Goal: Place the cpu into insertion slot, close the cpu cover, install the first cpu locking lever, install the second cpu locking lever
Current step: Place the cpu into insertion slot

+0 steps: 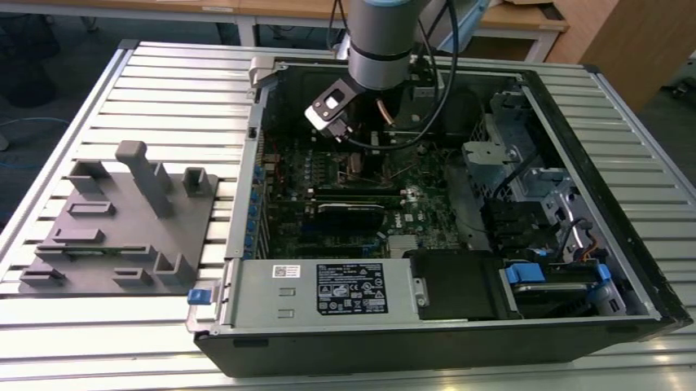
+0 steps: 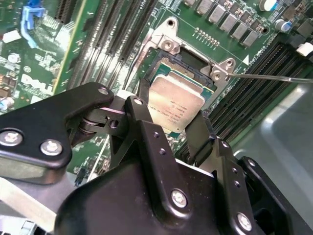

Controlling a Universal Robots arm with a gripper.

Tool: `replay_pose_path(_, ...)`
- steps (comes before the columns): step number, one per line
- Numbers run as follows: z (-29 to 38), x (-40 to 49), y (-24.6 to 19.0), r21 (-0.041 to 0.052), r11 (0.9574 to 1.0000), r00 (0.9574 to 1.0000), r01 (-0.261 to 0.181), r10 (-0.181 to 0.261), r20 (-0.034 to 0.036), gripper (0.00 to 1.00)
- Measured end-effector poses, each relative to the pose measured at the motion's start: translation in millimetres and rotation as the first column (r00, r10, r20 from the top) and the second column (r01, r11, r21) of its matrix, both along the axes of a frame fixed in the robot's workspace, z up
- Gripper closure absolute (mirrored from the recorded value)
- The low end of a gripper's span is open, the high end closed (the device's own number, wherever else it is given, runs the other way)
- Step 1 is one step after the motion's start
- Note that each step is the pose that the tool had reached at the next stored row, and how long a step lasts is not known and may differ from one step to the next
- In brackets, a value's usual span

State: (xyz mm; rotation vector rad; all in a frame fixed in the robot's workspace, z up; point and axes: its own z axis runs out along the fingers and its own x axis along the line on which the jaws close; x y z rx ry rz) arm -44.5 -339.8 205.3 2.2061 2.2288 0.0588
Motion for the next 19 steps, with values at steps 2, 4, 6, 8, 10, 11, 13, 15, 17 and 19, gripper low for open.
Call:
replay_pose_path(2, -1.6, -0.9, 0.7, 0.0001, 1.0, 1.0, 0.0, 0.0, 0.0001, 0.46)
replay_pose_path(4, -2.7, -1.9, 0.8, 0.0001, 1.0, 1.0, 0.0, 0.0, 0.0, 0.46)
replay_pose_path(6, -4.1, -2.9, 0.8, 0.0001, 1.0, 1.0, 0.0, 0.0, 0.0001, 0.46)
replay_pose_path(8, -5.5, -2.8, 0.8, 0.0001, 1.0, 1.0, 0.002, -0.002, 0.0, 0.46)
replay_pose_path(10, -6.6, -2.9, 0.8, 0.0001, 1.0, 1.0, 0.007, -0.007, 0.0001, 0.46)
replay_pose_path(11, -7.0, -2.9, 0.8, 0.0, 1.0, 1.0, 0.009, -0.009, 0.0, 0.46)
replay_pose_path(13, -7.9, -2.9, 0.8, 0.0001, 0.9999, 0.9999, 0.011, -0.011, 0.0001, 0.46)
replay_pose_path(15, -8.7, -2.9, 0.8, 0.0001, 0.9999, 0.9999, 0.012, -0.012, 0.0, 0.46)
replay_pose_path(17, -8.9, -2.9, 0.7, -0.0002, 0.9999, 0.9999, 0.012, -0.012, -0.0002, 0.46)
replay_pose_path(19, -9.3, -2.8, 0.9, 0.0001, 0.9999, 0.9999, 0.012, -0.012, 0.0, 0.46)
